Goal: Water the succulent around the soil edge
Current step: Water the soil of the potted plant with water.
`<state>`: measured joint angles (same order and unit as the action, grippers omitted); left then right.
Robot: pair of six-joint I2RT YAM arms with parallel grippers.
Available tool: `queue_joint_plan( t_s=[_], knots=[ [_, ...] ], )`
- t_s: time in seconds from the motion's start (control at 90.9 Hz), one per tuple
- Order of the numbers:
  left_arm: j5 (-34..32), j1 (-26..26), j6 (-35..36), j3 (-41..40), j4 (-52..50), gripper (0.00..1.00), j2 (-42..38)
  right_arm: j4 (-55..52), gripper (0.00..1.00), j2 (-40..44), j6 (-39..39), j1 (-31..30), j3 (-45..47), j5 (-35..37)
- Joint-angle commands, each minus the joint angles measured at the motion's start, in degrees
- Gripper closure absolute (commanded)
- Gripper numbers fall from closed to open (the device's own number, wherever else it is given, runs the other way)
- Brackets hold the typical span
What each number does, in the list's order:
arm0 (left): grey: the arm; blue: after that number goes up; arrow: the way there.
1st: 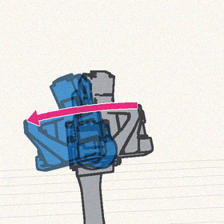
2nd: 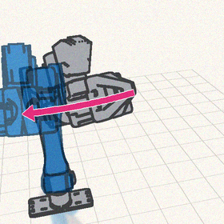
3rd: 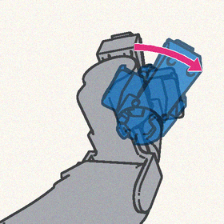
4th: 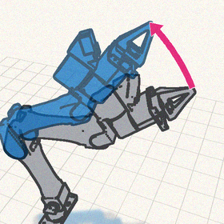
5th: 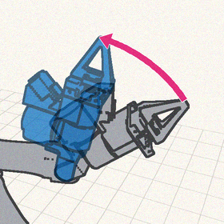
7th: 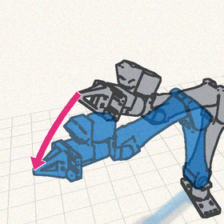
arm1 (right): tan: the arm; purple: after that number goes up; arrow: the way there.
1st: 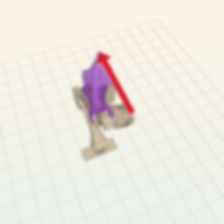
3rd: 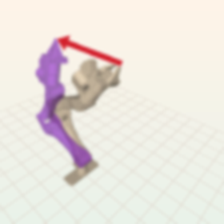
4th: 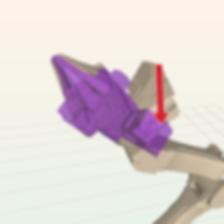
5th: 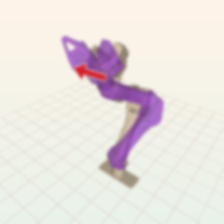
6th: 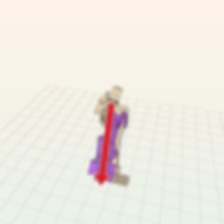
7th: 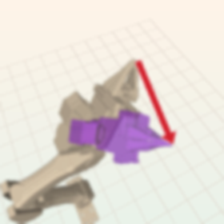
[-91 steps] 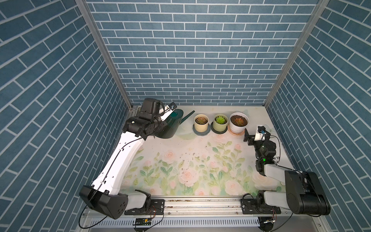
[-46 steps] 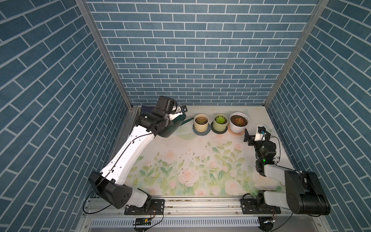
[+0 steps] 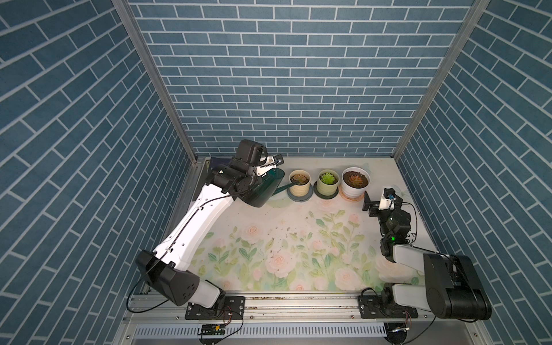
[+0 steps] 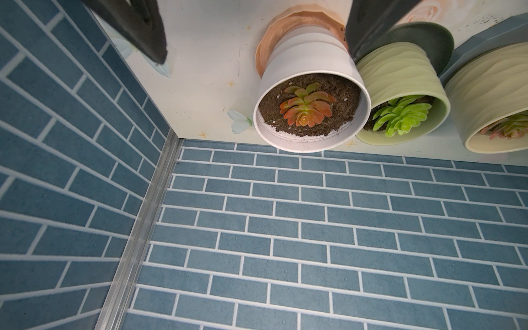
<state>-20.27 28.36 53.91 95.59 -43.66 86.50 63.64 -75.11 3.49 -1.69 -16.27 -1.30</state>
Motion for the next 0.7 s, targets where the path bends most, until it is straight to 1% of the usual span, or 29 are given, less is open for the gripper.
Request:
queue_joint_plan(
  t_s=[0.0,0.099,0.209,0.429,0.561,0.693],
  knots=[
    [1.8,-0.17,0.47,2.16,5.1,1.0,0.45,2.01,0.01,0.2,1.08,0.1,0.88,0.16],
    [2.7,-0.15,0.44,1.84,4.75,1.0,0.04,2.06,0.01,0.55,1.08,0.12,1.02,-0.44],
    [2.45,-0.15,0.58,-0.45,4.31,1.0,-1.71,2.22,0.0,0.82,1.08,0.1,1.15,-1.36],
    [-3.12,-1.22,1.93,-4.11,3.5,1.0,-5.4,2.46,0.0,0.79,0.94,0.06,1.17,-1.68],
    [-5.49,-2.66,3.15,-4.62,7.07,1.0,-6.04,2.38,0.01,0.92,0.74,0.11,1.16,-1.94],
    [-5.48,-3.29,3.37,-4.49,10.87,1.0,-5.04,2.27,0.01,1.26,0.56,0.14,1.24,-1.97]
  ],
)
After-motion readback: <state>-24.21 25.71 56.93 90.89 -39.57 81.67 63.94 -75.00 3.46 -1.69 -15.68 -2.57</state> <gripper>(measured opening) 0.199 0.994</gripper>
